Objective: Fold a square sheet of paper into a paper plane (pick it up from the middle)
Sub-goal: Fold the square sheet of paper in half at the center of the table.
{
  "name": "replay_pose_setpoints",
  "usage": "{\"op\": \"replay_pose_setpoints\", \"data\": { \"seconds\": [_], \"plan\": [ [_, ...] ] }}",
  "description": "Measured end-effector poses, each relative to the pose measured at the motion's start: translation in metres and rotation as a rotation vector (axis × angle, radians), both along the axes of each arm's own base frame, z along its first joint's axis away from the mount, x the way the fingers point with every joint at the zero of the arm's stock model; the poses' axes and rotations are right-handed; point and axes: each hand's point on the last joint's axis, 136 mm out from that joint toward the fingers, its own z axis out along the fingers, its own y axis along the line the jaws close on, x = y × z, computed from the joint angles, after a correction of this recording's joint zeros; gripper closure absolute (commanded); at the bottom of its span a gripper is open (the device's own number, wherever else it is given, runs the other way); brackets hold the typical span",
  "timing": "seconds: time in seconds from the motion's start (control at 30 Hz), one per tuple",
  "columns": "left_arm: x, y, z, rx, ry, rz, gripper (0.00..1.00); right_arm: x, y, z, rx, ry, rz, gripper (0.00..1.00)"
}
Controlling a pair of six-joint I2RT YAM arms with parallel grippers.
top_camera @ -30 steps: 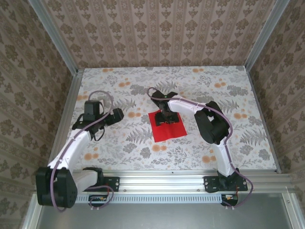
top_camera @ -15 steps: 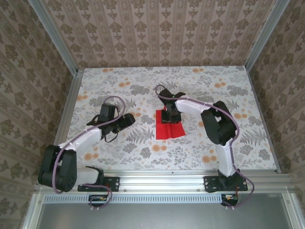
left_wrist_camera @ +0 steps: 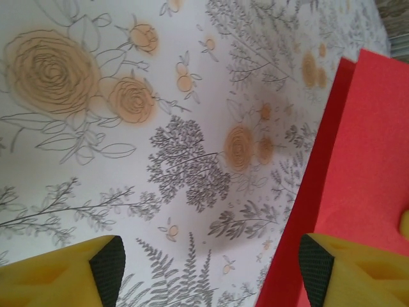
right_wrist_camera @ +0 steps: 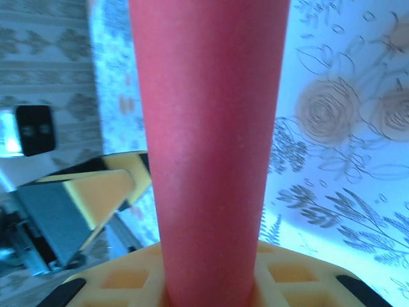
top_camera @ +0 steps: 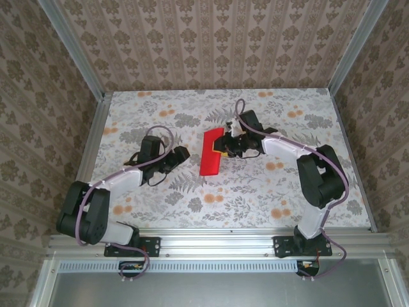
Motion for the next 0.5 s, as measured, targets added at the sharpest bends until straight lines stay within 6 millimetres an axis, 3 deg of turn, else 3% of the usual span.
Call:
{"op": "replay_pose_setpoints", "data": {
  "seconds": [0.13, 0.3, 0.5],
  "plan": [
    [0.001, -0.009, 0.002, -0.019, -0.007, -0.019, 0.23, -0.001, -0.01, -0.014, 0.057, 0.04, -0.003, 0.69],
    [0.0, -0.024, -0.004, -0.021, 0.005, -0.049, 0.24, -0.004, -0.017, -0.048, 0.024, 0.095, 0.018, 0.68],
    [-0.008, -0.053, -0.017, -0.01, 0.044, -0.118, 0.38, -0.02, -0.03, -0.092, -0.047, 0.191, 0.057, 0.67]
  ]
}}
